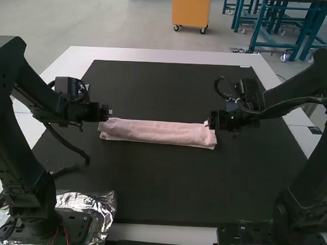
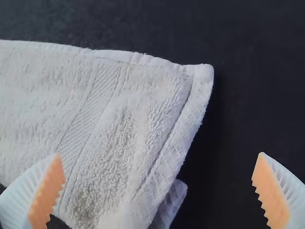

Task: Fold the towel.

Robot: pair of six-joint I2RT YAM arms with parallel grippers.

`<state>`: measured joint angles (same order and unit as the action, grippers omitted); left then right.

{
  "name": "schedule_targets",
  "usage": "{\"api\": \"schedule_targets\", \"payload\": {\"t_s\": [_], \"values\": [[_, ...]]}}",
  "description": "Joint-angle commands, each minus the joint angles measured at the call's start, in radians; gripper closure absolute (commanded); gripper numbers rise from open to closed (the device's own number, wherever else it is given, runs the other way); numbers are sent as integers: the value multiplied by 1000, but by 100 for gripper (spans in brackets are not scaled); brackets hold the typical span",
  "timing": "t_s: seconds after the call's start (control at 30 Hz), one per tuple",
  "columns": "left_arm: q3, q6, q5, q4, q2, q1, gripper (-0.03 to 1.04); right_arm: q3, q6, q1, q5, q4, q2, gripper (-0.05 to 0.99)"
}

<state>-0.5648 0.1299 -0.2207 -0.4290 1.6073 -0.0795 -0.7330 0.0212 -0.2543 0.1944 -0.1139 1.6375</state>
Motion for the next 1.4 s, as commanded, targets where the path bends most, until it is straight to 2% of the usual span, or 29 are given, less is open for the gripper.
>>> {"api": "schedule_targets", "payload": {"t_s": [0.0,0.07,0.5,0.57,0.6,0.63,0.67,0.73,0.87,1.03,1.13,1.23,1.37], "values": [[-37,39,-25,-2,-47,-9,4,12,-10,-23,-13,-3,-5,3],[-43,62,-25,-1,-58,-8,4,15,-10,-30,-13,-12,10,3],[-55,68,-25,26,-92,-8,4,9,-7,-56,-15,-82,136,4],[-53,66,-25,27,-96,-8,4,11,-9,-63,-13,-93,154,10],[-53,66,-25,29,-98,-8,4,12,-9,-68,-13,-99,163,16],[-52,66,-25,27,-99,-9,4,14,-7,-72,-4,-99,170,29],[-50,66,-25,27,-99,-8,4,15,-7,-74,19,-99,177,45],[-50,66,-26,27,-103,-8,4,23,-4,-72,46,-109,186,96],[-53,66,-32,26,-103,-9,4,32,-1,-36,39,-104,148,96],[-63,63,-32,12,-101,-6,4,11,28,182,42,-50,-45,96],[-79,63,-31,9,-103,-6,4,-34,51,254,82,26,-91,96],[-92,65,-31,10,-103,-8,4,-68,49,233,112,57,-97,96],[-90,63,-29,10,-101,-8,4,-89,36,110,97,53,-80,96]]}}
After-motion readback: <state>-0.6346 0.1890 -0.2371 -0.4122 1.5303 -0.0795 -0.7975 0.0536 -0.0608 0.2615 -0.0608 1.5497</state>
